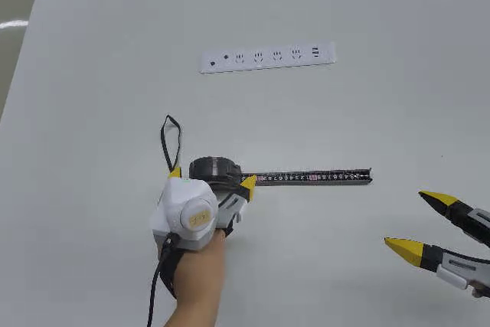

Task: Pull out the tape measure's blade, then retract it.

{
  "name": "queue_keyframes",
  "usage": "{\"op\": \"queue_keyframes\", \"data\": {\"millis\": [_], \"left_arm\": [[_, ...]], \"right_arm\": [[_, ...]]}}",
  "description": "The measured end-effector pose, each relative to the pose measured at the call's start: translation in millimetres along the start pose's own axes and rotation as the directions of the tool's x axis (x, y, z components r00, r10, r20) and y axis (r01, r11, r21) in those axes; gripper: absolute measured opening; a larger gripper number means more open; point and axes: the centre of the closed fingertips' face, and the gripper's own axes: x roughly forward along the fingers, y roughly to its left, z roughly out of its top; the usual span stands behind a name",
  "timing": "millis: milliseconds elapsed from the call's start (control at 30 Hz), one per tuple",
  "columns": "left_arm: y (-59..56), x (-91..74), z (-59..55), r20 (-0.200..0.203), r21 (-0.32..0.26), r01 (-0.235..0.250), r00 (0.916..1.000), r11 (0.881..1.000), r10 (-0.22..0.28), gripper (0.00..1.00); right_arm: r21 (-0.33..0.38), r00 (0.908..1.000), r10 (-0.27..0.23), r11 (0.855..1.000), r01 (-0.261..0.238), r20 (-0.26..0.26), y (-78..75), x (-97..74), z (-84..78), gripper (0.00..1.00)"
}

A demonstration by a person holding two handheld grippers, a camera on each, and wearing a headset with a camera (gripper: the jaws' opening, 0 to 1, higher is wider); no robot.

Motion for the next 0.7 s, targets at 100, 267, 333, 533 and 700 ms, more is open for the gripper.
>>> {"op": "queue_keyframes", "data": {"millis": [100, 267, 333, 533, 700], "left_arm": [[1.4, 0.9, -1.9, -0.005, -0.012, -0.009, 0.9999, 1.000, 0.009, 0.81], [0.1, 2.1, -2.1, -0.004, -0.011, -0.012, 0.9999, 1.000, 0.012, 0.80], [-0.5, 2.4, -2.4, -0.005, -0.011, -0.016, 0.9999, 1.000, 0.016, 0.80], [-3.0, 3.4, -2.3, -0.006, -0.022, -0.022, 0.9997, 1.000, 0.022, 0.79], [-2.1, 5.3, -1.7, -0.009, -0.025, -0.033, 0.9994, 0.999, 0.033, 0.76]], "right_arm": [[0.002, 1.0000, 0.000, 1.000, 0.000, -0.001, -0.4, -1.3, -1.2, 0.65], [0.003, 1.0000, 0.001, 1.000, -0.001, -0.003, -0.5, -2.5, -1.8, 0.65], [0.004, 1.0000, 0.003, 1.000, -0.003, -0.003, -0.5, -2.8, -1.9, 0.65], [0.006, 1.0000, 0.005, 1.000, -0.005, -0.004, -0.8, -4.0, -2.2, 0.65], [0.009, 1.0000, 0.005, 1.000, -0.005, -0.007, -1.3, -5.7, -3.2, 0.64]]}}
